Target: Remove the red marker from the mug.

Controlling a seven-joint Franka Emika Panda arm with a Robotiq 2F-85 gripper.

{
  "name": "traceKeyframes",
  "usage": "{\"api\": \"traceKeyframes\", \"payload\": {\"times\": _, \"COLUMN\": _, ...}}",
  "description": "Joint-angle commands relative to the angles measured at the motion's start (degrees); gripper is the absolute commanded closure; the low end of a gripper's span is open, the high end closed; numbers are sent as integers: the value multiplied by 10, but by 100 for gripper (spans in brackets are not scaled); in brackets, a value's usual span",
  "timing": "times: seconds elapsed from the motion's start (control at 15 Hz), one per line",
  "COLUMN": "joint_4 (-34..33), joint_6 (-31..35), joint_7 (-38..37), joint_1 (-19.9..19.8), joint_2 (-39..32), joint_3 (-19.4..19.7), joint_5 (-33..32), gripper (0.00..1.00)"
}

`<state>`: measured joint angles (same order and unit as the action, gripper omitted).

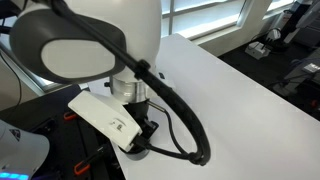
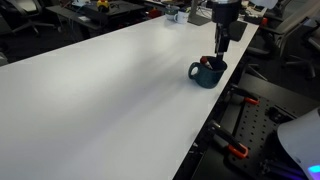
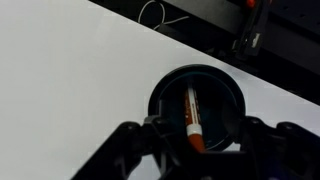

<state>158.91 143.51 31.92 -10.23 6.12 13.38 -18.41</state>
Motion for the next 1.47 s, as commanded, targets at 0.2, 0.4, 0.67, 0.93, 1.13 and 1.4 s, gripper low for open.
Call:
{"api": "traceKeyframes", "payload": {"times": 0.2, "joint_4": 0, "joint_6": 0, "joint_7": 173, "joint_1": 6, "joint_2": -2, "joint_3": 7, "joint_5": 131, "gripper": 49}}
{"api": "traceKeyframes", "payload": {"times": 0.4, "joint_4": -1, "joint_6": 4, "joint_7": 227, "joint_1": 3, "joint_2": -3, "joint_3": 7, "joint_5": 165, "gripper": 47}}
{"api": "traceKeyframes", "payload": {"times": 0.67, "joint_4": 3, "joint_6": 22, "joint_7": 249, "joint_1": -2, "joint_2": -11, "joint_3": 5, "joint_5": 162, "gripper": 48}}
{"api": "traceKeyframes", "payload": {"times": 0.93, "joint_4": -1, "joint_6": 61, "joint_7": 247, "joint_1": -4, "joint_2": -36, "joint_3": 4, "joint_5": 153, "gripper": 48}}
{"api": "traceKeyframes", "payload": {"times": 1.13, "joint_4": -1, "joint_6": 94, "joint_7": 250, "joint_1": -5, "joint_2": -62, "joint_3": 1, "joint_5": 167, "gripper": 49}}
{"api": "traceKeyframes", "payload": {"times": 1.4, "joint_4": -1, "joint_6": 120, "joint_7": 257, "joint_1": -9, "joint_2": -95, "joint_3": -9, "joint_5": 183, "gripper": 54}}
